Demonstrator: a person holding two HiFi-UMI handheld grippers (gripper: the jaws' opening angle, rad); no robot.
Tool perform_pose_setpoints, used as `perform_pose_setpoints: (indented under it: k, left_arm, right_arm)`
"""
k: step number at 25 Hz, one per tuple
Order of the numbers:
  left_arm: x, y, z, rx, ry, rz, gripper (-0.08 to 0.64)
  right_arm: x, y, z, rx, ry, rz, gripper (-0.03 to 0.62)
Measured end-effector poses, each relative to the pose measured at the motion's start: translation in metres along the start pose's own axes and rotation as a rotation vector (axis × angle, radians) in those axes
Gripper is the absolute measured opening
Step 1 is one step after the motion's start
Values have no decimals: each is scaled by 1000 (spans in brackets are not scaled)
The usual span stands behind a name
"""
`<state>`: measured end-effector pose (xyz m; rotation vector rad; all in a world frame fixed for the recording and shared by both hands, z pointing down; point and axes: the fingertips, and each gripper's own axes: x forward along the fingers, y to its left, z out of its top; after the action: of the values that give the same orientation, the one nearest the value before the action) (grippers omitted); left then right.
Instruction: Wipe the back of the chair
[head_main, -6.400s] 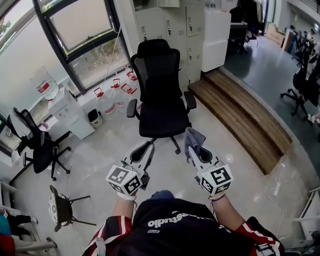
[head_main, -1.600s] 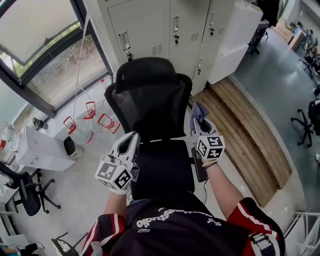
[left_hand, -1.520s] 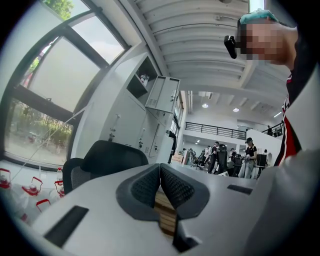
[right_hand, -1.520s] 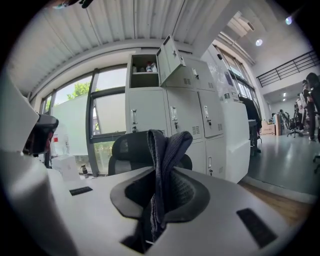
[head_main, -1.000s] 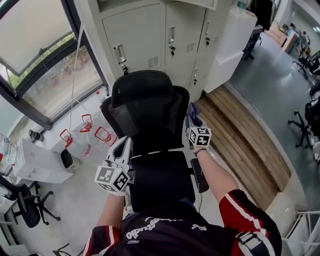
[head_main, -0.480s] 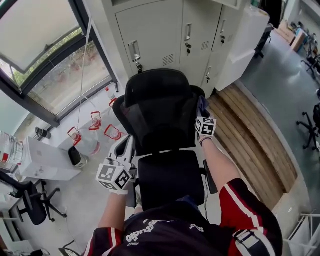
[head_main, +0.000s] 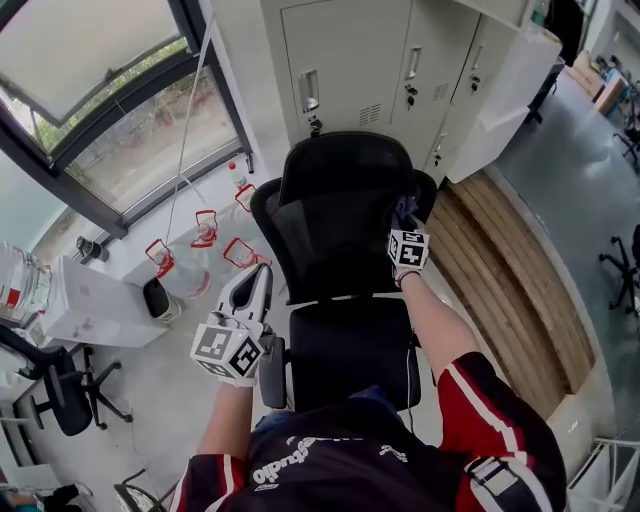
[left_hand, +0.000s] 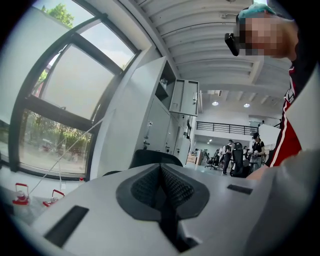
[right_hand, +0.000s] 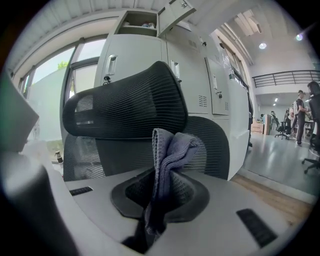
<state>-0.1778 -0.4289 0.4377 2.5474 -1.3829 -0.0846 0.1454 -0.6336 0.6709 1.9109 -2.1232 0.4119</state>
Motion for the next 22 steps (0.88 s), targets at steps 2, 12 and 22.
perform_pose_setpoints:
  k: [2, 12, 22]
  left_arm:
    - [-9, 11, 2, -6, -6, 10, 25]
    - [-54, 62, 12, -30, -33, 52, 25]
    - [-103, 102, 21, 13, -18, 81, 25]
  right_arm:
    - [3, 18, 1, 2, 1, 11, 63]
    - [17, 151, 1, -38, 12, 179, 63]
    - [26, 297, 5, -51, 9, 334, 63]
